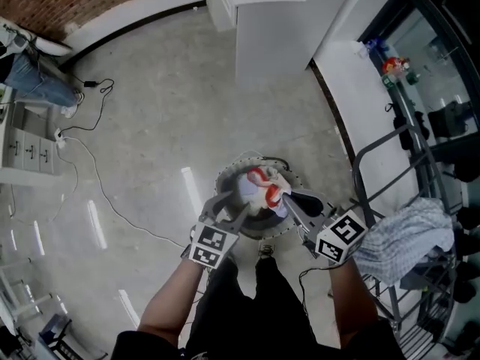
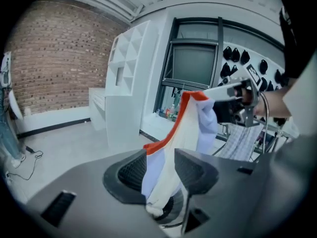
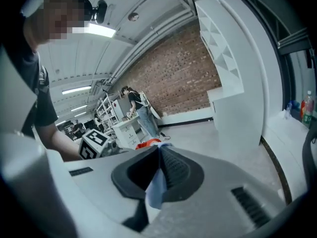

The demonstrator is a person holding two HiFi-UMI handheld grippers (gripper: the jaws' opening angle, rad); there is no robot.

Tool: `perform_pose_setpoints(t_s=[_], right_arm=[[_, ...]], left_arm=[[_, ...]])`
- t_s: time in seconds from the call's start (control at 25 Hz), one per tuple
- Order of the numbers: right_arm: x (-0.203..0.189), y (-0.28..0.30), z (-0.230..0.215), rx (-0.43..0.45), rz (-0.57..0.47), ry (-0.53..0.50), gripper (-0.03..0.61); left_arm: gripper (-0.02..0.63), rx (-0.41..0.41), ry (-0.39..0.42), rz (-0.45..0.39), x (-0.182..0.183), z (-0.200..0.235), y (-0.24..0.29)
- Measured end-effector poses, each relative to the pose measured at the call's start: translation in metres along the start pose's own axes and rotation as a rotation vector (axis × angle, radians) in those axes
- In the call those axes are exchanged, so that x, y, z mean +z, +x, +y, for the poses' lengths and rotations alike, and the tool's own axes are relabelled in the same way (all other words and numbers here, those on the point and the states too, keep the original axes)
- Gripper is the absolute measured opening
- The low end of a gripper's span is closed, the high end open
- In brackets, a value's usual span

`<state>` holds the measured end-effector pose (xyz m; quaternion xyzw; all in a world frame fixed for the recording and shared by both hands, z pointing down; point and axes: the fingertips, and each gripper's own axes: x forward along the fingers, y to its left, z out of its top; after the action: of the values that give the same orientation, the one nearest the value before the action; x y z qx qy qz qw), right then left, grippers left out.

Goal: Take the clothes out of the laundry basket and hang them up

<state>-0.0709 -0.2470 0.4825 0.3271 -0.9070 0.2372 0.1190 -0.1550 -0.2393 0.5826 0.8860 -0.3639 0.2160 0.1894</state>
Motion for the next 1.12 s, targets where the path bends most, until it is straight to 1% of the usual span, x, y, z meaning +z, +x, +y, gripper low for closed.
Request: perform_pose_setpoints(t_s=[0.16,0.32,0.44,0.64,0.76,0.8,0.84,0.88,0.96,1.0,1.12], right_arm=[[0.045,-0.024,0.023,0.025,-0.050,-0.061,0.017],[0.082,-0.052,0.046,0.068,-0.096,-0.117,0.017],[0.110,-0.075,0.060,0.096,-0.138,-0.149,0.017],[0.144,-0.112,0.082,0.161,-0.201,-0.187,0.017],[0.153,-0.130,0.091,0.192,-0.213,-0.224,0.017],[0.153,-0.136,0.092,0.194,-0.214,-0.233,0.018],[0.153,-0.141,0.091,0.193,-0.217,-0.237,0.017],[0.152,-0.146,0.088,0.189,-0.223,-0.235,0.017],[0.154,-0.157,0.081,0.174,-0.241,-0.217,0.017],[0.156,-0.161,0.076,0.163,-0.251,-0.204,0.017],[0.157,-0.168,0.061,0.130,-0.271,-0.166,0.017]], left_arm=[[0.170,-0.008,0.045,-0.001,0.019,-0.009,0.003],[0.173,-0.023,0.053,-0.028,0.038,-0.016,0.008],[0.218,-0.061,0.053,-0.048,0.054,-0.028,0.011],[0.225,-0.107,0.102,-0.059,0.075,-0.054,0.018],[0.219,-0.120,0.122,-0.078,0.092,-0.069,0.022],[0.156,-0.114,0.133,-0.082,0.097,-0.072,0.022],[0.069,-0.101,0.146,-0.084,0.102,-0.074,0.022],[0.023,-0.084,0.158,-0.085,0.108,-0.075,0.021],[0.015,-0.040,0.164,-0.090,0.119,-0.072,0.016],[0.014,-0.012,0.153,-0.098,0.125,-0.067,0.011],[0.014,0.101,0.090,-0.145,0.146,-0.043,-0.010]])
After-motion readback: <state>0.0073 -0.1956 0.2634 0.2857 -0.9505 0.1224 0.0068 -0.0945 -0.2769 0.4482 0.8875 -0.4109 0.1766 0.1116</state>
